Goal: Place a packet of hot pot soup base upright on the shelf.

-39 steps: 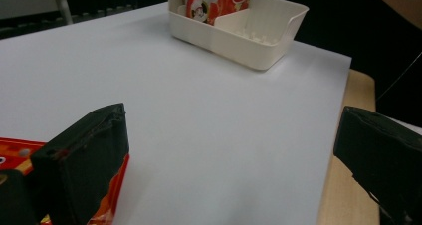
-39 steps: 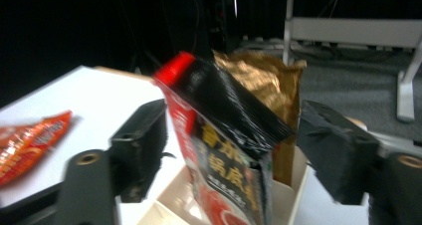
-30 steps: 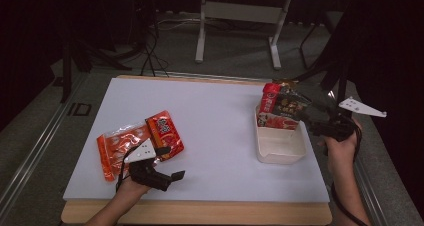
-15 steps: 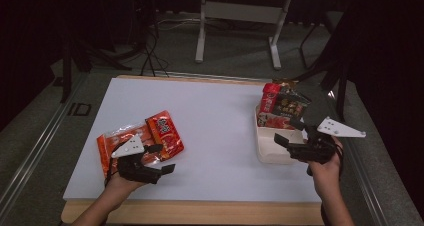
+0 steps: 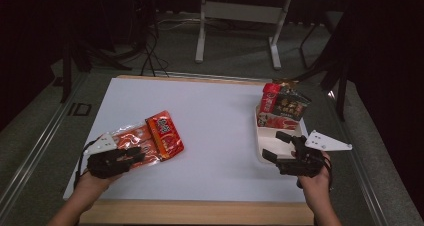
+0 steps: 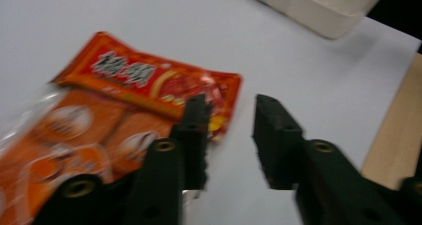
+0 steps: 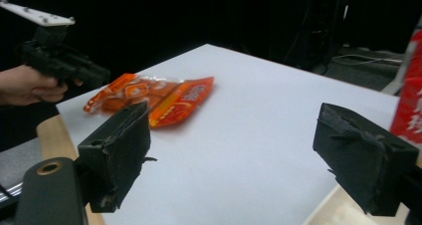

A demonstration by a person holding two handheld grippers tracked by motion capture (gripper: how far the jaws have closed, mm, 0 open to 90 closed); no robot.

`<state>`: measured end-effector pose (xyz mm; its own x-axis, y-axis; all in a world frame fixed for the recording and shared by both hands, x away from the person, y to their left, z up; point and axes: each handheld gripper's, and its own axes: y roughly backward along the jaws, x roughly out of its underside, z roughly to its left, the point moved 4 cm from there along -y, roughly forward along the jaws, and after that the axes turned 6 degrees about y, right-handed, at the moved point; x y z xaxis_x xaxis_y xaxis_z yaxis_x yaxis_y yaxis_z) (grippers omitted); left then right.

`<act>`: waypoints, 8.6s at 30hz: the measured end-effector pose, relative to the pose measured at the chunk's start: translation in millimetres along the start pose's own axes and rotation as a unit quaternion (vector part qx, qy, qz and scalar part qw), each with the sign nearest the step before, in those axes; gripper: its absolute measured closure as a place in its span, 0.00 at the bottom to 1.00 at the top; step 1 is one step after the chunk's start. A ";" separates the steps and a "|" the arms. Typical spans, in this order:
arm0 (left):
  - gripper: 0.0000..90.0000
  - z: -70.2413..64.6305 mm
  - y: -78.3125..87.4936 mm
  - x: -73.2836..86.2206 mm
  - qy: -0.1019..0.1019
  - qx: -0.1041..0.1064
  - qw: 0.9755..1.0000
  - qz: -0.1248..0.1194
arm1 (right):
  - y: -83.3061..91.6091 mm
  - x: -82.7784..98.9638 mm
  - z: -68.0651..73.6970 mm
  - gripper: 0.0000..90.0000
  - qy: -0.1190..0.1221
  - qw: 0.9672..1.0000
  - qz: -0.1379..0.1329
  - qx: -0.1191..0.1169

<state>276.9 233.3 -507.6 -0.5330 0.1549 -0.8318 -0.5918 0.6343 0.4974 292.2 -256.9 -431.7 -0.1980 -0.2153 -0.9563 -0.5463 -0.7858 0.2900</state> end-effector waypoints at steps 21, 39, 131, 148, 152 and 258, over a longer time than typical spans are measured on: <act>1.00 103.2 13.6 33.3 0.051 -0.144 0.987 0.042 | -9.4 10.4 9.2 0.16 0.007 0.999 0.013 -0.029; 1.00 141.7 -22.1 21.5 0.042 -0.177 0.980 0.081 | -15.3 15.2 9.7 0.17 0.005 0.999 0.022 -0.039; 1.00 61.8 -92.5 5.6 0.001 -0.089 0.989 0.115 | -14.9 17.4 13.7 0.17 0.009 0.998 0.025 -0.049; 1.00 20.9 -129.5 -6.4 -0.035 -0.038 0.991 0.127 | -12.3 18.4 12.7 0.17 0.006 0.999 0.024 -0.047; 1.00 12.8 -135.3 -7.4 -0.040 -0.030 0.991 0.127 | -11.9 18.1 12.8 0.17 0.006 0.999 0.023 -0.047; 0.44 47.1 -165.0 -28.4 0.082 -0.019 0.991 0.105 | -22.4 22.7 27.7 0.12 0.082 0.995 0.057 -0.010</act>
<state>418.1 159.9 -577.7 -0.7362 0.1529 -0.6592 -0.4780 0.5720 0.6665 277.4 -228.1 -458.9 -0.1213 -0.3946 -0.9108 -0.5104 -0.7622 0.3982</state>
